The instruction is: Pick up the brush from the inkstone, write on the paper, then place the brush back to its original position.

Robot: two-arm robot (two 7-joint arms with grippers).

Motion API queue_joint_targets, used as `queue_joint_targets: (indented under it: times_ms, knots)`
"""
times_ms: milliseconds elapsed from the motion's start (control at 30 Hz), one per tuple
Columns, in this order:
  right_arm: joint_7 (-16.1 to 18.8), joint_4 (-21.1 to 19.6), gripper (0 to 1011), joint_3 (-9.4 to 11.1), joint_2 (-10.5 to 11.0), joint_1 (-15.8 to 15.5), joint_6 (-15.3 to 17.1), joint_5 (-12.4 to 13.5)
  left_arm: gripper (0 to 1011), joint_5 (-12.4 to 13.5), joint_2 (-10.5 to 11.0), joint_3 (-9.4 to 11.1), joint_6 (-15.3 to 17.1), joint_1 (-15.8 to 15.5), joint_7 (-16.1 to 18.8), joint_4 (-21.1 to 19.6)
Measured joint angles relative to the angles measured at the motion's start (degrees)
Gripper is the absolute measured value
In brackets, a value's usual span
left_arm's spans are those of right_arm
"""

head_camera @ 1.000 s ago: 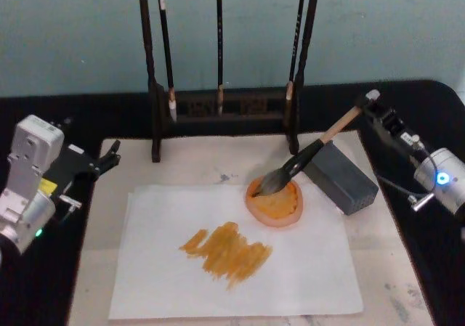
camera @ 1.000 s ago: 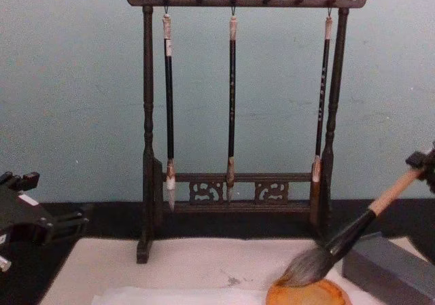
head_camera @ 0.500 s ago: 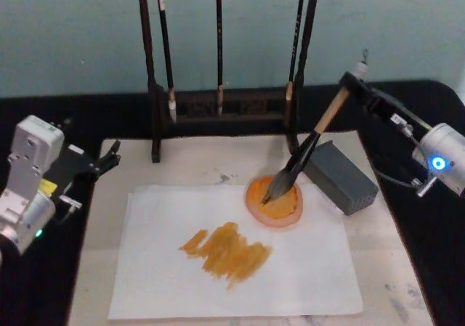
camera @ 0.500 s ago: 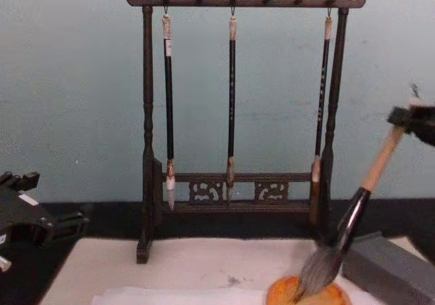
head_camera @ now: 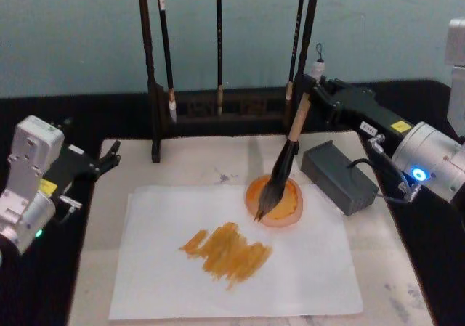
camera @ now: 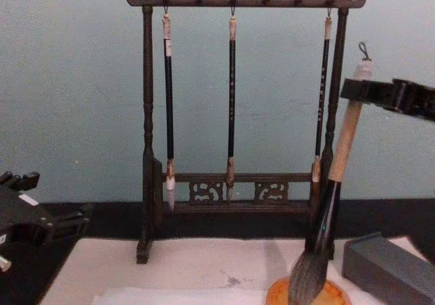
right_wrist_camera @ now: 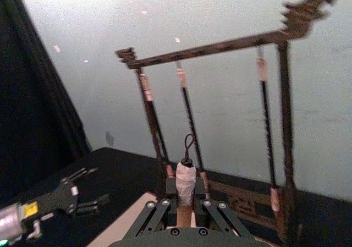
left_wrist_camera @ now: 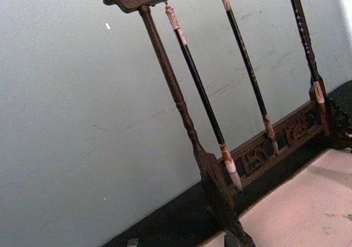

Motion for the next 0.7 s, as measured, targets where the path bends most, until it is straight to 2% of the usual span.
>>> queue_joint_targets:
  times_ms: [267,500,633,700]
  knots:
    - [1.1,-5.0,173,-0.1,1.8,-2.6,-1.3,-4.3,1010,0.0,0.0,0.0,0.0,0.0,0.0,0.0]
    - [2.7,-7.1,173,-1.2,2.9,-3.5,-2.3,-8.6,1010,0.0,0.0,0.0,0.0,0.0,0.0,0.0]
    - [2.5,-8.4,173,-2.0,3.3,-3.7,-1.9,-11.7,1010,0.0,0.0,0.0,0.0,0.0,0.0,0.0]
    - [2.3,-8.6,173,-2.0,3.3,-3.8,-1.6,-12.2,1010,0.0,0.0,0.0,0.0,0.0,0.0,0.0]
